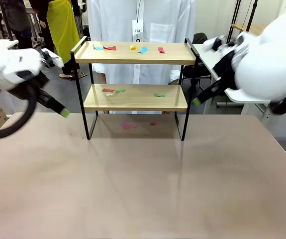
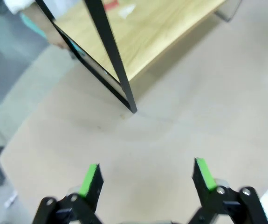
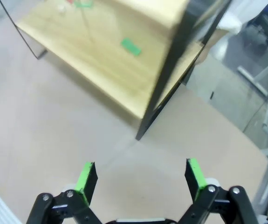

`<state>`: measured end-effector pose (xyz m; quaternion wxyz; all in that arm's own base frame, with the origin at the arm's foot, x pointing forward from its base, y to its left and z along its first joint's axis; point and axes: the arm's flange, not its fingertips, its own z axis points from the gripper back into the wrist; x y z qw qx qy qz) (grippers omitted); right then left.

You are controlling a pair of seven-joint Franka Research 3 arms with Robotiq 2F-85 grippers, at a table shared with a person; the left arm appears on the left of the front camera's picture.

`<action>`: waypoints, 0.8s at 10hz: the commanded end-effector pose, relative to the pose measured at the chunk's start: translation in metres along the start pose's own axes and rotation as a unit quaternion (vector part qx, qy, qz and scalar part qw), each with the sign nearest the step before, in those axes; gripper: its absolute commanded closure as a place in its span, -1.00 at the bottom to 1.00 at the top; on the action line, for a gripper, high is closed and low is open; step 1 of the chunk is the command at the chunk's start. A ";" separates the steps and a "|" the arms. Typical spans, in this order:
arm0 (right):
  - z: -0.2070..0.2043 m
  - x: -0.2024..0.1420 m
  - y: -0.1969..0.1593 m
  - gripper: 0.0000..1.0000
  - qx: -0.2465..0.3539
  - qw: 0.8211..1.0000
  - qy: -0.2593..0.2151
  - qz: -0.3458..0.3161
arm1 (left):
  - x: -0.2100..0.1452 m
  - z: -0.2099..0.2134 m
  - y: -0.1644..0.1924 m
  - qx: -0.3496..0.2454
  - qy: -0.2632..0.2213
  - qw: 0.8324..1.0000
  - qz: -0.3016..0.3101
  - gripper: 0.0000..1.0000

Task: Clean the shelf.
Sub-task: Pick up the Duster handed by the human.

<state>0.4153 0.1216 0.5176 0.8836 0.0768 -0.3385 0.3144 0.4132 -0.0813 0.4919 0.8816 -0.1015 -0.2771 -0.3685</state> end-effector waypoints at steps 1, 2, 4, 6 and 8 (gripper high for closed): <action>0.037 -0.016 -0.061 -1.00 0.067 0.996 -0.043 0.041 | -0.010 0.025 0.054 -0.072 0.003 0.993 -0.094 -1.00; 0.045 -0.025 -0.098 -1.00 0.070 0.996 -0.035 0.036 | -0.018 0.026 0.082 -0.078 0.005 0.986 -0.148 -1.00; 0.054 -0.053 -0.166 -1.00 0.134 0.986 -0.086 0.050 | -0.039 0.016 0.134 -0.134 -0.043 0.977 -0.160 -1.00; 0.048 -0.091 -0.224 -1.00 0.176 0.973 -0.138 0.059 | -0.067 0.007 0.169 -0.170 -0.109 0.967 -0.155 -1.00; 0.039 -0.124 -0.250 -1.00 0.174 0.968 -0.164 0.073 | -0.088 0.003 0.184 -0.152 -0.139 0.968 -0.140 -1.00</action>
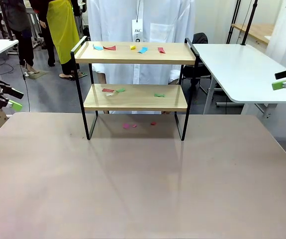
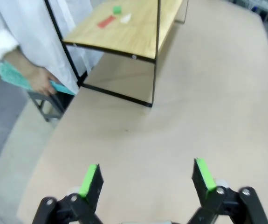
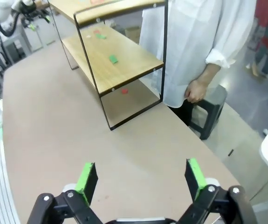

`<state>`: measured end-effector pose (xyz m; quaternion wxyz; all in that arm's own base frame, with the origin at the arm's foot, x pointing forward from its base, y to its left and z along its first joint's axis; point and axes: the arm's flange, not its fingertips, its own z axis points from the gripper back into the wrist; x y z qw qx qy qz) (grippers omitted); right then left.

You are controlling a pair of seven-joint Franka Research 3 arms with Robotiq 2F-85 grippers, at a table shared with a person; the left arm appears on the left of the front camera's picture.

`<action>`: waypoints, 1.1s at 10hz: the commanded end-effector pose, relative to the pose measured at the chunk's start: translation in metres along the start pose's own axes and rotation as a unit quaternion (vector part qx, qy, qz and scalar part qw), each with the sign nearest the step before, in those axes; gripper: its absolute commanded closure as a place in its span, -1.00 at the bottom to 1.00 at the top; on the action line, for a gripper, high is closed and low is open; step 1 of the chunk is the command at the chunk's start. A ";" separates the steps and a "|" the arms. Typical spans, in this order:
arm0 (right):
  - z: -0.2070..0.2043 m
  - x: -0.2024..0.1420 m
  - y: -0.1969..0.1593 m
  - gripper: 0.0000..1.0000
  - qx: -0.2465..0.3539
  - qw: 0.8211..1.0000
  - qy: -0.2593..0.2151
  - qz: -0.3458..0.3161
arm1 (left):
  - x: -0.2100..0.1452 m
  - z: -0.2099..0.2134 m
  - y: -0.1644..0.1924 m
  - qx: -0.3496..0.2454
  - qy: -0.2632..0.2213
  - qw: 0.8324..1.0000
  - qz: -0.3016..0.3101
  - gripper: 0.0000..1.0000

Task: Clean the shelf.
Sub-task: Pick up the Duster handed by the human.

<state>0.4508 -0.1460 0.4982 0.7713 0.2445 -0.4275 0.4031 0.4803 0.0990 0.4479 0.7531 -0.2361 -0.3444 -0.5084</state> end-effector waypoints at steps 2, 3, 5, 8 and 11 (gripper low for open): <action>0.000 0.000 0.000 -1.00 0.000 1.000 0.000 0.000 | 0.002 0.007 -0.004 0.017 -0.022 0.999 0.021 -1.00; 0.000 0.000 0.000 -1.00 0.000 1.000 0.000 0.000 | -0.009 0.001 0.006 0.001 -0.014 1.000 0.008 -1.00; 0.000 0.000 0.000 -1.00 0.000 1.000 0.000 0.000 | -0.009 0.001 0.006 0.001 -0.014 1.000 0.008 -1.00; -0.002 -0.016 -0.021 -1.00 0.022 1.000 -0.014 0.001 | -0.031 0.011 0.040 -0.045 -0.032 0.997 0.046 -1.00; -0.003 -0.042 -0.048 -1.00 0.066 0.996 -0.062 0.016 | -0.056 0.011 0.070 -0.131 -0.134 0.982 0.016 -1.00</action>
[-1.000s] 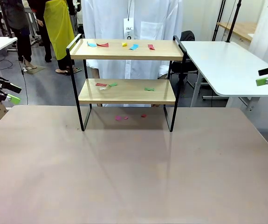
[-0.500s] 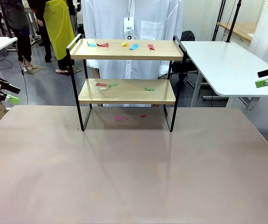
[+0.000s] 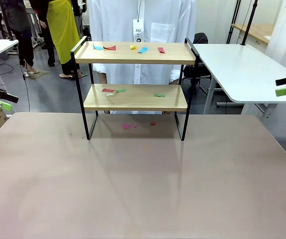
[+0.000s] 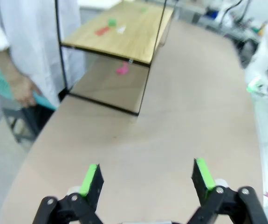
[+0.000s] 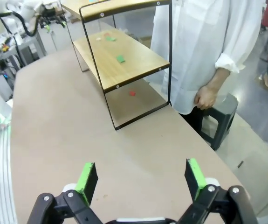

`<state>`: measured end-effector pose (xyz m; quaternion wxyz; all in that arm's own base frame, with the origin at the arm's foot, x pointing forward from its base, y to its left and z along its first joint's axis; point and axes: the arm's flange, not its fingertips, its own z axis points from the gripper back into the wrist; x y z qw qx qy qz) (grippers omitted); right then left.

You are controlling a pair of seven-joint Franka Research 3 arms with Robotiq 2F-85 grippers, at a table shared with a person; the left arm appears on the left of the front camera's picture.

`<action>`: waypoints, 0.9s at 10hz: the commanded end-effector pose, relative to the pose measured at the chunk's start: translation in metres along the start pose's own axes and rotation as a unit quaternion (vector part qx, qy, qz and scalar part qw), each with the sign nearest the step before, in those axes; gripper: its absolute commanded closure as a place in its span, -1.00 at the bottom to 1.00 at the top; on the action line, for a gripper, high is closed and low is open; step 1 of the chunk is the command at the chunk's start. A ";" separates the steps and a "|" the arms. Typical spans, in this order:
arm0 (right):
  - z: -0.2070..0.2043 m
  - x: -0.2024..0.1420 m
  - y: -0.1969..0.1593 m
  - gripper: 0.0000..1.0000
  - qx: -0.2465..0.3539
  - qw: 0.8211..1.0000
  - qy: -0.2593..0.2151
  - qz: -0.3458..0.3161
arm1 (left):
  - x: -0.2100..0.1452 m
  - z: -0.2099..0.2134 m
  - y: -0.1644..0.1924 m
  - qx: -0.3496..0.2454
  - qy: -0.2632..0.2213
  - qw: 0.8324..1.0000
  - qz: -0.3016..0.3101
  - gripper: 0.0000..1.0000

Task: Clean the shelf.
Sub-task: Pick up the Duster handed by the human.

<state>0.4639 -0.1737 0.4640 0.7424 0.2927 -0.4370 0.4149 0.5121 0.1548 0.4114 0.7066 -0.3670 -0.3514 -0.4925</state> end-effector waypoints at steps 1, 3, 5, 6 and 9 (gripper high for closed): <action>0.002 -0.013 -0.029 -1.00 0.027 0.999 -0.031 0.011 | -0.005 0.012 0.022 -0.037 -0.057 0.997 -0.024 -1.00; 0.007 -0.024 -0.045 -1.00 0.033 0.998 -0.049 0.001 | -0.011 0.021 0.033 -0.020 -0.095 0.994 -0.041 -1.00; 0.013 -0.027 -0.059 -1.00 0.045 0.996 -0.079 -0.005 | -0.015 0.026 0.043 0.001 -0.134 0.989 -0.061 -1.00; 0.015 -0.026 -0.063 -1.00 0.044 0.995 -0.089 -0.002 | -0.017 0.028 0.047 0.001 -0.141 0.988 -0.059 -1.00; 0.022 -0.025 -0.074 -1.00 0.038 0.993 -0.116 -0.001 | -0.021 0.034 0.058 -0.017 -0.166 0.984 -0.054 -1.00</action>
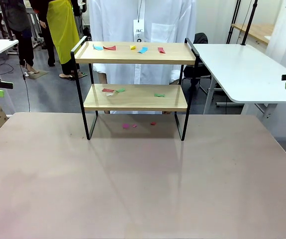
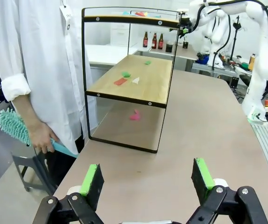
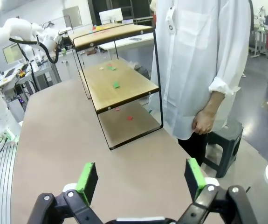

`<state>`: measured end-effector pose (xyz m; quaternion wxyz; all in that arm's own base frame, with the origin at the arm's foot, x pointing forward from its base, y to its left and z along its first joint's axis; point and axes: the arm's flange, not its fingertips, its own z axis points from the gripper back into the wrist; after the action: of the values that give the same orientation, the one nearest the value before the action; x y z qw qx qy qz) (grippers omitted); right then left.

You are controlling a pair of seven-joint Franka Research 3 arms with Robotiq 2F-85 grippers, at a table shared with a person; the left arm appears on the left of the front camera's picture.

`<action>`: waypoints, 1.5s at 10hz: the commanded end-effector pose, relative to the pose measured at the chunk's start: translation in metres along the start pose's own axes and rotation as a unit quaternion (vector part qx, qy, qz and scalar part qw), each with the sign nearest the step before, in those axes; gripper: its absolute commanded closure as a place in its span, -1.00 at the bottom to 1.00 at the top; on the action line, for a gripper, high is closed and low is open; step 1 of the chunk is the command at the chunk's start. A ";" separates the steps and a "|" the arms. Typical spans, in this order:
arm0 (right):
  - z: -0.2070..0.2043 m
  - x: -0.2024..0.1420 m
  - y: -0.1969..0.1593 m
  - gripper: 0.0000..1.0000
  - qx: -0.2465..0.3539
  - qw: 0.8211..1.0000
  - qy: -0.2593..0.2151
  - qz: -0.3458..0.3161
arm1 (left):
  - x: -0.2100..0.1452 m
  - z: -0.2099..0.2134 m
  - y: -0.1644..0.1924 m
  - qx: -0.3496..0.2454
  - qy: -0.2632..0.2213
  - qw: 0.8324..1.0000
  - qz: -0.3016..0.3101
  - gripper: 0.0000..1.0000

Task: Clean the shelf.
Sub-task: Pick up the Duster handed by the human.

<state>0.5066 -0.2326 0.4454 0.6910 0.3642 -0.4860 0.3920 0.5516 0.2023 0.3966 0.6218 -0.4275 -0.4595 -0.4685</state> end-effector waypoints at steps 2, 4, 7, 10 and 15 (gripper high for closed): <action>0.004 0.002 -0.009 -1.00 0.002 1.000 -0.026 0.010 | 0.005 0.005 0.006 -0.008 -0.024 1.000 -0.014 -1.00; 0.005 0.003 -0.010 -1.00 0.001 0.999 -0.032 0.008 | 0.005 0.006 0.007 -0.009 -0.027 0.999 -0.015 -1.00; 0.006 0.002 -0.012 -1.00 -0.007 0.999 -0.040 0.004 | 0.007 0.006 0.006 -0.003 -0.023 1.000 -0.010 -1.00; 0.006 -0.001 -0.005 -1.00 -0.003 1.000 -0.020 -0.003 | 0.002 0.004 0.004 -0.007 -0.012 1.000 -0.005 -1.00; 0.006 -0.001 -0.005 -1.00 -0.003 1.000 -0.020 -0.003 | 0.002 0.004 0.004 -0.007 -0.012 1.000 -0.005 -1.00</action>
<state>0.5079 -0.2410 0.4442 0.6837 0.3717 -0.5005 0.3793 0.5549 0.2075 0.3983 0.6120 -0.4353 -0.4650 -0.4687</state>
